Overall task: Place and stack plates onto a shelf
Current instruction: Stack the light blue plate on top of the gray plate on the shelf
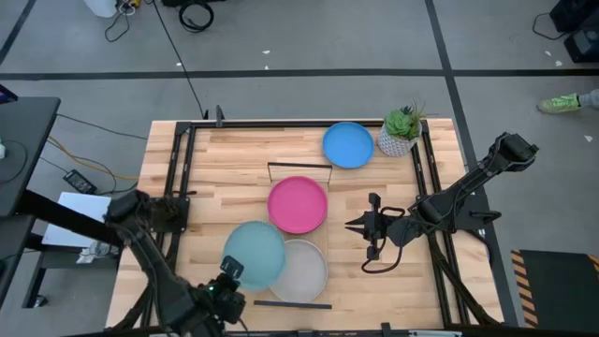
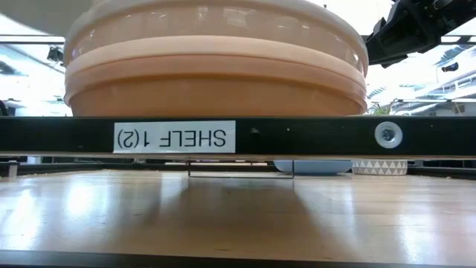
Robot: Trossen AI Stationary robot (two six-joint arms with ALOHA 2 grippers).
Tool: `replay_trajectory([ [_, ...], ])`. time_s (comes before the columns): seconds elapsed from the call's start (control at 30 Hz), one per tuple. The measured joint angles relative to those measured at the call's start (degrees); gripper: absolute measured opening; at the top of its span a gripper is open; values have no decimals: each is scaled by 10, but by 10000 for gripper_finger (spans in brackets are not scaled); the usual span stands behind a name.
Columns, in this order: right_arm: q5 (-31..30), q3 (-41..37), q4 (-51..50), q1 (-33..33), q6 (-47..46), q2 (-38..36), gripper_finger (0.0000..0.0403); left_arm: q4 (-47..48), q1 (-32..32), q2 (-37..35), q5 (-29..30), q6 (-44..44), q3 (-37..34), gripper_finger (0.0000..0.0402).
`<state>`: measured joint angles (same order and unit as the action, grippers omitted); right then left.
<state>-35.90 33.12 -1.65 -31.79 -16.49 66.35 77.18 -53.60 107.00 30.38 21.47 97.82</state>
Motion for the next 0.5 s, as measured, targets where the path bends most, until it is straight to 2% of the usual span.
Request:
replay_trajectory([
  [0.13,0,0,0,0,2,0,50,-77,37,-9,-32,-110,0,14],
  [0.27,0,0,0,0,11,0,50,-132,76,-9,-101,-221,0,14],
  [0.5,14,0,0,0,13,0,50,-172,136,-9,-198,-316,0,14],
])
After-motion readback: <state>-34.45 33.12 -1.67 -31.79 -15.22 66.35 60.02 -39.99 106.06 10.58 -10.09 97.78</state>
